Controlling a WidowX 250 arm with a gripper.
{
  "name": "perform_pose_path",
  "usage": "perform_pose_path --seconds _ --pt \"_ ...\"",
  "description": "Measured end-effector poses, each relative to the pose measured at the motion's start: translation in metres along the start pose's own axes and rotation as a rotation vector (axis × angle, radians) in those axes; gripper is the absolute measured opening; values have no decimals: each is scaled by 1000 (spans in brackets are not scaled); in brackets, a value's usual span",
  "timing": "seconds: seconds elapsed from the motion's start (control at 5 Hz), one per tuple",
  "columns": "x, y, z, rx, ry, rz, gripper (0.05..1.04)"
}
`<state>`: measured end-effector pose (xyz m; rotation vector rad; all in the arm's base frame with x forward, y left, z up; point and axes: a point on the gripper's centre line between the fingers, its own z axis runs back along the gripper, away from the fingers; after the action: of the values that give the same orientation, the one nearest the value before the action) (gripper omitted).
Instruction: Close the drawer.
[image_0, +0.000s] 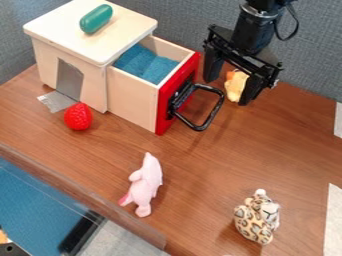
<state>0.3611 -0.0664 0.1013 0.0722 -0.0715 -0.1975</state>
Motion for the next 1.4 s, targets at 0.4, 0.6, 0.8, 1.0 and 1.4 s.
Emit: perform_pose_path --seconds 0.4,0.6,0.8,1.0,1.4 --pt "13 -8 -34 -37 27 -100 1000" --pt "17 -2 -36 -24 4 -98 1000" --pt "16 2 -47 6 -10 -91 1000" --pt "14 9 -68 64 33 -103 1000" --pt "9 14 -98 87 101 -93 694"
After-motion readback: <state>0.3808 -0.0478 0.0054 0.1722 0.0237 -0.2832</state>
